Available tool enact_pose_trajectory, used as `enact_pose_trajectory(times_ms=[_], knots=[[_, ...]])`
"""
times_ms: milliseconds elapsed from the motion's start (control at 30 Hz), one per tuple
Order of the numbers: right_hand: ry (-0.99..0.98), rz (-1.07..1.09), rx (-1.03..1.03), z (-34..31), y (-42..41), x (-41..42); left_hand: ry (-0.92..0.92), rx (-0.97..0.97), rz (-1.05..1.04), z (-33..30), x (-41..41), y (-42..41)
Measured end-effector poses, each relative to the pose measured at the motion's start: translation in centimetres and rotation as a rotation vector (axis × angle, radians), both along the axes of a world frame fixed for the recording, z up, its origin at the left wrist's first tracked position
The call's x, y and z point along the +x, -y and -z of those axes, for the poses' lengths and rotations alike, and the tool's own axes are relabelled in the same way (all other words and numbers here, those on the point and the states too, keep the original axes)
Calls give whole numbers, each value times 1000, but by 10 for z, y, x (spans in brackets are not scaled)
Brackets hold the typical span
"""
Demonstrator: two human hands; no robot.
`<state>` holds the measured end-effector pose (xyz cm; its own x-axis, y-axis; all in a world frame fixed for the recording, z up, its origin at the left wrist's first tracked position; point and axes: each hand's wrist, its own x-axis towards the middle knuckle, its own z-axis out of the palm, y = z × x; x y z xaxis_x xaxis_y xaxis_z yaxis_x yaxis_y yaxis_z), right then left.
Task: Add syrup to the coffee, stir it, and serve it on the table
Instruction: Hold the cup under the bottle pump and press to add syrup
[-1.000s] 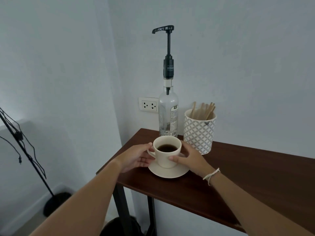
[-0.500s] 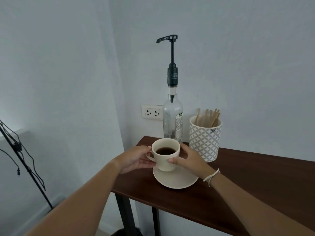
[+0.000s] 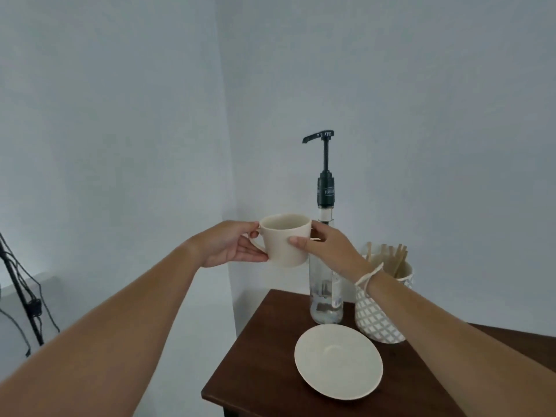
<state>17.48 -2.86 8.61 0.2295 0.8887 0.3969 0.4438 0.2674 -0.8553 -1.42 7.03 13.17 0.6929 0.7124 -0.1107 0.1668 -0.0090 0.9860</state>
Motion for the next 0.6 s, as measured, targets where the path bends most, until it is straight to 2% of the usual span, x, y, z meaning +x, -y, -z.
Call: enact_pose_trajectory(times_ms=[33, 100, 200, 267, 400, 467, 533, 600], knots=[[-2, 11, -11, -7, 2, 0, 1, -12, 0, -6, 0, 0], [84, 60, 70, -60, -14, -13, 73, 66, 2, -56, -10, -20], [124, 64, 67, -84, -9, -9, 81, 116, -20, -76, -5, -20], [132, 145, 121, -88, -6, -5, 66, 143, -26, -80, 0, -17], [-98, 410, 401, -118, -8, 5, 66, 172, -38, -98, 7, -19], [-155, 529, 473, -137, -15, 11, 70, 177, -34, -103, 12, -21], [-175, 589, 454, -154, -25, 17, 76, 185, -30, -106, 17, -21], [-189, 547, 336, -168, -37, 21, 83, 184, -30, -108, 22, -22]])
